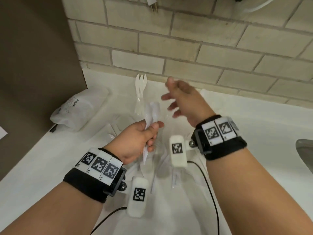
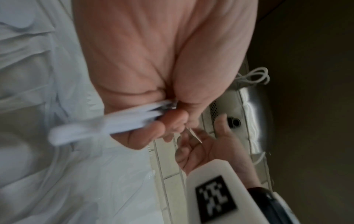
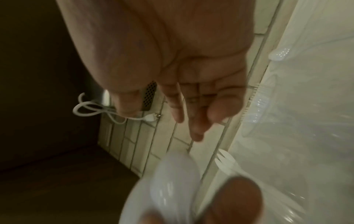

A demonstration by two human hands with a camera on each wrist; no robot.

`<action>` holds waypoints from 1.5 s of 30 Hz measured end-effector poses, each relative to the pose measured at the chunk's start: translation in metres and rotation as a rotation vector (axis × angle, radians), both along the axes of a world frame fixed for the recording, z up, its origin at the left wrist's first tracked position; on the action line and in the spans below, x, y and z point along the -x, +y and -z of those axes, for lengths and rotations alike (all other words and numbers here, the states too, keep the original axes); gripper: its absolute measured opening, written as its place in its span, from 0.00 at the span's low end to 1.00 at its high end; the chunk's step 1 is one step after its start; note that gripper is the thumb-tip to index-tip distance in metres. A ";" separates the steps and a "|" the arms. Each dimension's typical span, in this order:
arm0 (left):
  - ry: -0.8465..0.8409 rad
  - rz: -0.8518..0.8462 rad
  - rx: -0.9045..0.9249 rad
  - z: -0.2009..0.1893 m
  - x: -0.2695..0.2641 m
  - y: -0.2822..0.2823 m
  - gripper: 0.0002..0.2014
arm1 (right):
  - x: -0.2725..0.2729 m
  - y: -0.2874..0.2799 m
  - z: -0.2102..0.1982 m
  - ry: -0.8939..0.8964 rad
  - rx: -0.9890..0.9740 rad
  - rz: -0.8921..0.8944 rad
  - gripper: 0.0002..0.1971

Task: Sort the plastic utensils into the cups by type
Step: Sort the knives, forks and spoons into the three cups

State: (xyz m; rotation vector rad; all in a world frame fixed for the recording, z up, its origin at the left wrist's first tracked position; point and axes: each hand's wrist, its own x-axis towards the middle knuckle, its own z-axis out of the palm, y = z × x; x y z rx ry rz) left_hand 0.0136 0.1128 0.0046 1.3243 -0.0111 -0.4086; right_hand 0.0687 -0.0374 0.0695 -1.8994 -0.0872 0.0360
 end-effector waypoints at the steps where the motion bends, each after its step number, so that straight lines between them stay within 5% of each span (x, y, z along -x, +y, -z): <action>1: -0.052 0.033 -0.092 -0.001 0.002 -0.003 0.13 | 0.011 0.002 0.003 0.044 0.088 -0.055 0.23; 5: -0.326 0.190 -0.551 -0.010 0.013 -0.016 0.06 | 0.037 0.002 0.017 0.088 0.283 -0.203 0.25; 9: -0.426 0.195 -0.851 -0.010 0.015 -0.027 0.13 | 0.042 -0.012 0.027 0.005 0.380 -0.192 0.07; 15: -0.455 0.250 -0.783 -0.003 0.012 -0.041 0.09 | 0.046 -0.043 0.031 -0.062 0.361 -0.015 0.13; 19: -0.401 0.103 -0.784 0.000 0.005 -0.035 0.19 | 0.027 -0.084 0.000 -0.278 0.432 0.253 0.14; 24: -0.336 0.147 -1.071 0.011 -0.002 -0.020 0.23 | -0.012 -0.124 -0.029 -0.567 0.557 0.496 0.17; 32: -0.291 0.499 -1.330 0.032 0.002 -0.034 0.42 | -0.070 -0.127 0.010 -0.318 0.850 0.370 0.25; 37: -0.325 0.553 -1.324 0.035 0.002 -0.043 0.38 | -0.082 -0.127 0.026 -0.110 0.965 0.263 0.21; 45: -0.340 0.543 -1.261 0.035 0.007 -0.050 0.34 | -0.043 -0.138 0.020 -0.247 0.946 0.388 0.19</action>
